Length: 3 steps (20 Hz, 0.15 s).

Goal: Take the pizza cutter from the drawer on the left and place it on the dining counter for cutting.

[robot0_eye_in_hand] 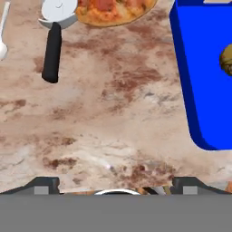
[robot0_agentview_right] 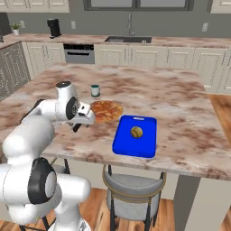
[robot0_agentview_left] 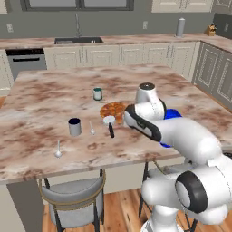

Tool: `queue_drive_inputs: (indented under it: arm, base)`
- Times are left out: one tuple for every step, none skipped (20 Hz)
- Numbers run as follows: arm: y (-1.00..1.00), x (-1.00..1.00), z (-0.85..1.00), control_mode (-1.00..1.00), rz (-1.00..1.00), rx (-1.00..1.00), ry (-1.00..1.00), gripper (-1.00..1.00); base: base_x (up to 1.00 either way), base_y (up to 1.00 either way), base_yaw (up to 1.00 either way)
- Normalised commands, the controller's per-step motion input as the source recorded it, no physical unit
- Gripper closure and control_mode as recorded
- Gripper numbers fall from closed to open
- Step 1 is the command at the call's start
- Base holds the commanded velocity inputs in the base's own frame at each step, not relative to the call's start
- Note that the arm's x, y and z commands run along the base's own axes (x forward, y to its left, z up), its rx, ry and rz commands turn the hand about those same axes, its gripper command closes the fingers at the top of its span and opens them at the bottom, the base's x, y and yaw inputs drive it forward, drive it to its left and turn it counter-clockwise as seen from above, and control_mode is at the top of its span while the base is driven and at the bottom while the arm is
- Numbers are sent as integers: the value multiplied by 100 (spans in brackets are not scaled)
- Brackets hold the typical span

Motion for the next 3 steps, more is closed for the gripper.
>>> queue_drive_inputs:
  arm:
    - [-16, -100, 72, -100, 0, 3, 0, -100]
    - [-16, -100, 70, -100, 0, 3, 0, -100]
    - [-12, -100, 71, -100, 0, 2, 0, -100]
  base:
    - [0, 0, 0]
    - [0, 0, 0]
    - [0, 0, 0]
